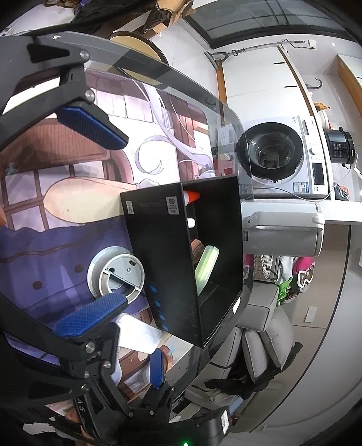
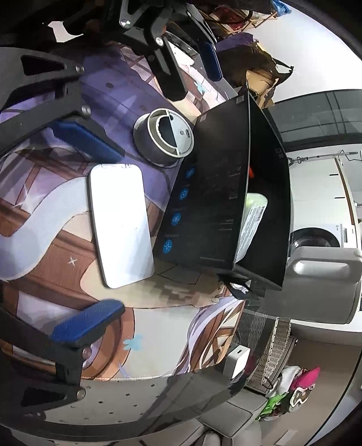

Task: Organize rigid objects
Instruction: 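Lower the right gripper onto the white rectangular plate and close on it, then close the left gripper on the grey round roll while the right lifts the white plate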

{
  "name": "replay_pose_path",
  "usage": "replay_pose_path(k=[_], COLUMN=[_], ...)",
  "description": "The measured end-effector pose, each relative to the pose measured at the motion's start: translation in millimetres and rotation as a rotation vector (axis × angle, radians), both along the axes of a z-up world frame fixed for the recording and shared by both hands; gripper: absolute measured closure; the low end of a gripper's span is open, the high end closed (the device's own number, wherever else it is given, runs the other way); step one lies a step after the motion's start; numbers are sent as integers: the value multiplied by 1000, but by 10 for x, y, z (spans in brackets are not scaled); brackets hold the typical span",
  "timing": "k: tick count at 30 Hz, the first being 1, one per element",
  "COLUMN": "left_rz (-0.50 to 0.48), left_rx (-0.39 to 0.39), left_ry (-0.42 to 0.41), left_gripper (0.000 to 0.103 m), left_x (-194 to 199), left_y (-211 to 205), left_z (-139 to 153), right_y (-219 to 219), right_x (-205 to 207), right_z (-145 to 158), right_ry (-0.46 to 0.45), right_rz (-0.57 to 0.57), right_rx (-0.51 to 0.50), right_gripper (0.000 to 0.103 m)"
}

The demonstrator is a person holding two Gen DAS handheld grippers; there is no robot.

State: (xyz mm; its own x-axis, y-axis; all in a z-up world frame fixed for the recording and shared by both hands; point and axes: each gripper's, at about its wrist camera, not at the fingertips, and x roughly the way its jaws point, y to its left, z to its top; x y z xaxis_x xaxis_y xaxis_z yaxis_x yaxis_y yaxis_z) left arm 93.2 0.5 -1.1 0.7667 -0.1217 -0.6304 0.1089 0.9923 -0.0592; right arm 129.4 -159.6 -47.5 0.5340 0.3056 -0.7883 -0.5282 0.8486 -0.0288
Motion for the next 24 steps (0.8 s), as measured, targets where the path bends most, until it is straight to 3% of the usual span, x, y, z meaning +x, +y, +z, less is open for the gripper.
replay_pose_path(k=[8, 15, 24], left_rz=[-20, -73, -81], left_rx=[95, 123, 49], left_ry=[13, 46, 128], left_gripper=[0, 0, 3], left_x=[19, 100, 221], left_y=[-178, -398, -389], left_z=[-6, -4, -94], right_y=[-88, -223, -333], right_x=[-20, -34, -13], right_z=[53, 227, 348], right_ry=[16, -17, -21], right_rz=[16, -1, -21], right_rx=[30, 63, 112], right_gripper=[15, 15, 15])
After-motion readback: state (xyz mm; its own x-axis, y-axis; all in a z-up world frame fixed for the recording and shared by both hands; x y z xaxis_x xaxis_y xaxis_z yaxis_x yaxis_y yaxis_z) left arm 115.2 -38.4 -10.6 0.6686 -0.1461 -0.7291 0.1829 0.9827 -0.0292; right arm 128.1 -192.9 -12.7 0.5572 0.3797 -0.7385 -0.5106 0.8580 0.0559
